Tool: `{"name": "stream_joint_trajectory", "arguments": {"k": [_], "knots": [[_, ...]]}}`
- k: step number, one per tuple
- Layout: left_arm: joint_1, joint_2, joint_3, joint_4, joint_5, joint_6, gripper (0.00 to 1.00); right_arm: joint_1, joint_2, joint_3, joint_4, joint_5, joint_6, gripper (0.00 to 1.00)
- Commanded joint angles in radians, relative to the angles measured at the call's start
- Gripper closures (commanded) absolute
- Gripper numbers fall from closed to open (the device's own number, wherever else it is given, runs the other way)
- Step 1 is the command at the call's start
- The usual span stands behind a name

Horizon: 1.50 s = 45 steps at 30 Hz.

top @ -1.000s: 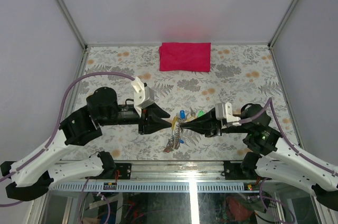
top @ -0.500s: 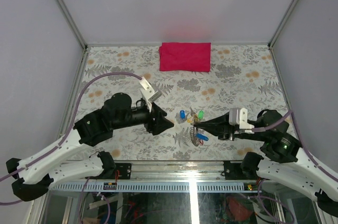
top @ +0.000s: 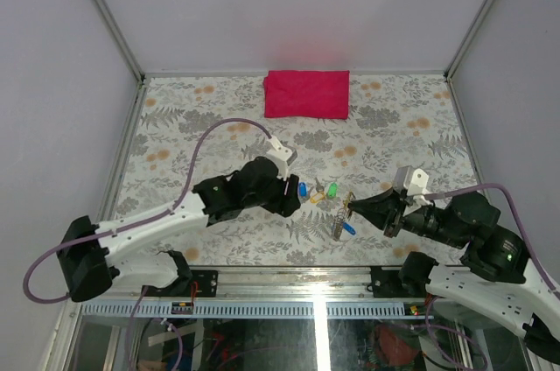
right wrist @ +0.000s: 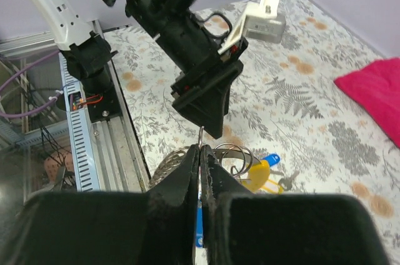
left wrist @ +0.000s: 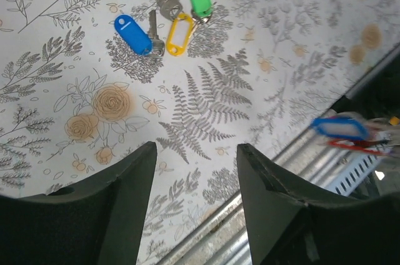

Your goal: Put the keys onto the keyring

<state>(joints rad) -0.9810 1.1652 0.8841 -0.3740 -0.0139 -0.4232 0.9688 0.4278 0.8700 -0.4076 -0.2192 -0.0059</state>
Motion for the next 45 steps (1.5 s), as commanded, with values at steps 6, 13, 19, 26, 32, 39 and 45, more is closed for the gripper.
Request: {"name": "stream_joint_trajectory", "arguments": {"k": [6,13,19,26,32,39,45], "knots": [[-0.003,0.273,0.087,0.123,-0.086,-0.008,0.44,0.007,-0.025,0.116,-0.087,0.145,0.072,1.00],[-0.003,0.390,0.116,0.146,-0.139,-0.148,0.47,0.007,-0.026,0.099,-0.071,0.161,0.121,1.00],[0.001,0.366,0.001,0.267,-0.240,-0.384,0.47,0.008,-0.009,0.071,-0.029,0.168,0.157,1.00],[0.057,0.370,-0.150,0.514,-0.144,-0.550,0.53,0.006,0.017,0.072,-0.012,0.153,0.180,1.00],[0.077,0.401,-0.208,0.617,-0.113,-0.629,0.58,0.006,0.017,0.056,0.018,0.146,0.201,1.00],[0.086,0.442,-0.226,0.657,-0.111,-0.677,0.62,0.008,0.023,0.051,0.022,0.140,0.213,1.00],[0.087,0.473,-0.229,0.664,-0.128,-0.690,0.63,0.007,0.023,0.051,0.026,0.136,0.222,1.00]]}}
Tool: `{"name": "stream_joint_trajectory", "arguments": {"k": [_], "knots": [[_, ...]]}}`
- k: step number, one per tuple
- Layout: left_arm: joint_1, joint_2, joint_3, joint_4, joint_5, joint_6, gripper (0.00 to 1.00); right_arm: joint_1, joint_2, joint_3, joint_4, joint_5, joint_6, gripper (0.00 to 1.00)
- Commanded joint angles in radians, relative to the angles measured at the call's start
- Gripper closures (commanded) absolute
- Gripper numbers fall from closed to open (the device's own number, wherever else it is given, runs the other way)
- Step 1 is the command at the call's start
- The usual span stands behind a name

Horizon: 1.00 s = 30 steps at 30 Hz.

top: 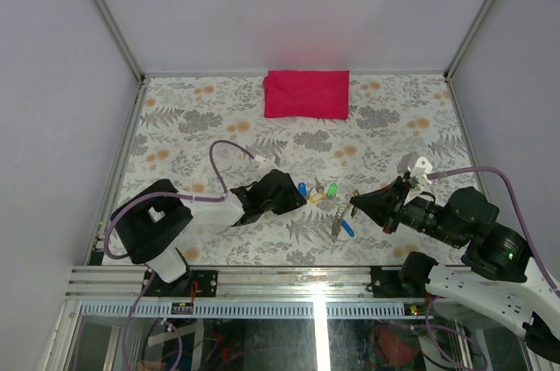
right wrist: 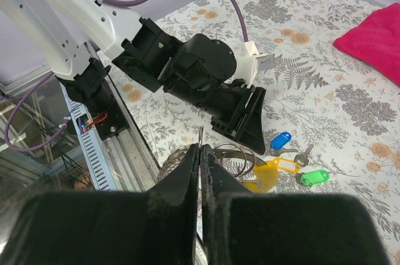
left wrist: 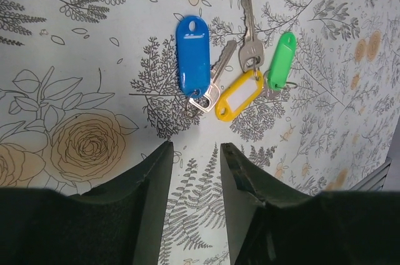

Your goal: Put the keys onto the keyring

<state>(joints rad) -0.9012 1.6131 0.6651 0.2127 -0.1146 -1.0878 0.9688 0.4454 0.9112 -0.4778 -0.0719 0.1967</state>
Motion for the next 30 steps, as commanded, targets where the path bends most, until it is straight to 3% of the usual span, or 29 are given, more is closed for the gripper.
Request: {"name": "stream_joint_trajectory", "arguments": {"k": [1,15,30], "knots": [[0.008,0.030,-0.011,0.079,-0.029,-0.029,0.64,0.008,0.006,0.009,0.098,-0.012,0.020,1.00],[0.022,0.097,-0.009,0.094,-0.059,-0.033,0.63,0.007,0.026,0.002,0.127,-0.045,0.043,1.00],[0.033,0.131,-0.011,0.117,-0.063,-0.015,0.82,0.007,0.033,0.001,0.132,-0.054,0.070,1.00]]}}
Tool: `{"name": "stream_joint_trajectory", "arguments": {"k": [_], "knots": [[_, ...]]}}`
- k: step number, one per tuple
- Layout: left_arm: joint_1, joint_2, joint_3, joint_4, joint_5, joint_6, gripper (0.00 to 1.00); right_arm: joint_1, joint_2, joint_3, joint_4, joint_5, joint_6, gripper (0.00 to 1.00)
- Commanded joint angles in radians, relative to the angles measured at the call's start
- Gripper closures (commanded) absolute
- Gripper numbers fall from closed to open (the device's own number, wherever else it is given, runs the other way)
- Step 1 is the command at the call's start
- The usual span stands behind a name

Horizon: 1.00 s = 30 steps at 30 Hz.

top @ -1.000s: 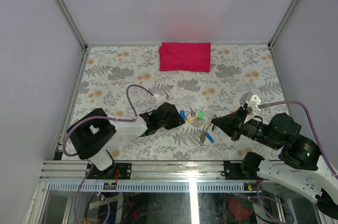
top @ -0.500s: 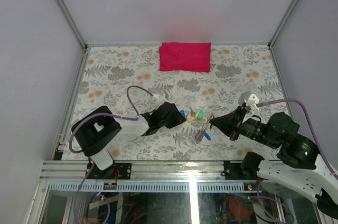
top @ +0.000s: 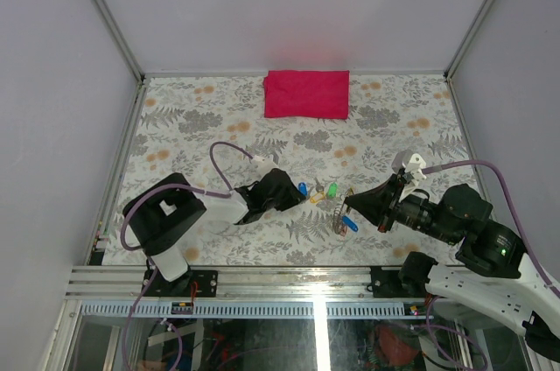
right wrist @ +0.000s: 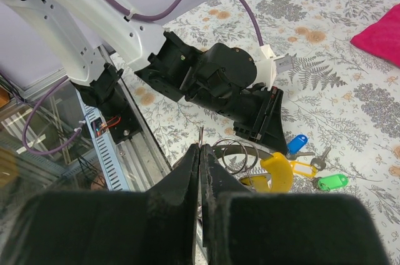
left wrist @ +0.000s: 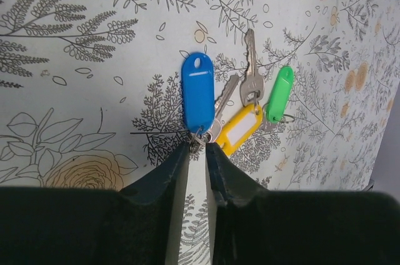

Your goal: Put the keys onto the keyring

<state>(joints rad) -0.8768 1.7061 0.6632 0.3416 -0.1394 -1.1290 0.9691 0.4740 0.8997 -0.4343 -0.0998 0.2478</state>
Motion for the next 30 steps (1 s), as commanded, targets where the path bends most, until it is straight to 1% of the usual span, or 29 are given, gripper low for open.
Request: {"name": "stream_joint_trajectory", "arguments": {"k": [1,3,7,8,11,18,26,30], "knots": [[0.009,0.040,-0.007,-0.012,-0.037,0.028,0.83,0.006,0.006,0.013,0.088,-0.027,0.019,1.00],[0.009,0.042,-0.004,-0.011,-0.038,0.034,0.87,0.008,0.006,0.012,0.088,-0.028,0.021,1.00],[0.010,0.042,0.000,-0.020,-0.047,0.051,0.99,0.006,0.006,0.010,0.086,-0.028,0.022,1.00],[0.011,0.039,-0.002,-0.024,-0.050,0.056,1.00,0.006,0.007,0.010,0.085,-0.028,0.022,1.00],[0.010,0.019,-0.001,-0.035,-0.061,0.093,1.00,0.007,0.008,0.010,0.086,-0.028,0.021,1.00],[0.009,-0.108,-0.015,-0.066,-0.070,0.272,1.00,0.006,0.010,0.004,0.087,-0.028,0.021,1.00],[0.010,-0.254,-0.028,-0.129,0.009,0.505,1.00,0.007,0.009,-0.004,0.093,-0.027,0.014,1.00],[0.010,-0.334,-0.018,-0.186,0.062,0.658,1.00,0.006,0.010,0.003,0.076,-0.021,-0.010,1.00]]}}
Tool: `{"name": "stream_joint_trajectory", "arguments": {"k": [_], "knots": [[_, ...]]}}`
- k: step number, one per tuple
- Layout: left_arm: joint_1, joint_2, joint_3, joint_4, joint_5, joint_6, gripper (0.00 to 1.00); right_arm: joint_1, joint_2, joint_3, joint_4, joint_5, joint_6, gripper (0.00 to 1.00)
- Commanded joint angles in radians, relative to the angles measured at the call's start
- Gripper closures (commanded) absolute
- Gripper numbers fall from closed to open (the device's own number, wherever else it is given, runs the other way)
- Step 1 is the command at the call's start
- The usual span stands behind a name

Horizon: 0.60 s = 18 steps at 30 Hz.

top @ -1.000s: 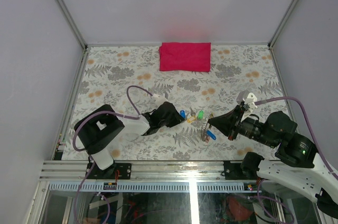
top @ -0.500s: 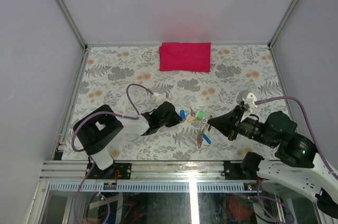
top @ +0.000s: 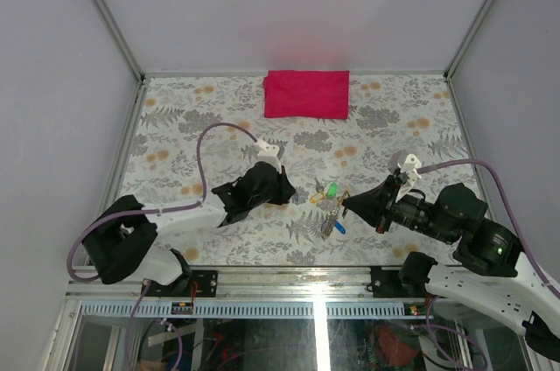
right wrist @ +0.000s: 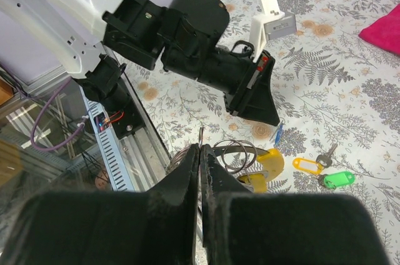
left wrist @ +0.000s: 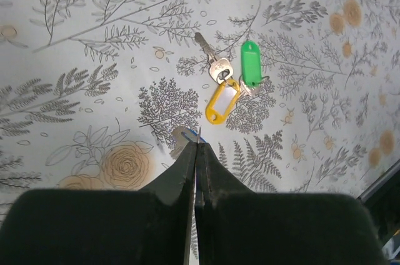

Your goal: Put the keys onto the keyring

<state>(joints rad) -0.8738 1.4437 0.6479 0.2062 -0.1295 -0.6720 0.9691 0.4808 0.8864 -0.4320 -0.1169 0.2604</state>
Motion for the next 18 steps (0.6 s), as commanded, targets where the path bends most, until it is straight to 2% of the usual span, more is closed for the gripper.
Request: {"name": "stream_joint_trajectory", "arguments": {"k": [1,6,18], "knots": [[0.007,-0.091,0.000,-0.064,0.074,0.236,1.00,0.007,0.005,0.019,0.068,-0.001,-0.030,1.00],[0.007,-0.187,0.024,-0.133,0.191,0.392,1.00,0.007,-0.001,0.012,0.068,0.013,-0.056,1.00],[0.006,-0.422,0.087,-0.257,0.330,0.603,1.00,0.007,-0.019,-0.045,0.144,-0.008,-0.097,1.00]]}}
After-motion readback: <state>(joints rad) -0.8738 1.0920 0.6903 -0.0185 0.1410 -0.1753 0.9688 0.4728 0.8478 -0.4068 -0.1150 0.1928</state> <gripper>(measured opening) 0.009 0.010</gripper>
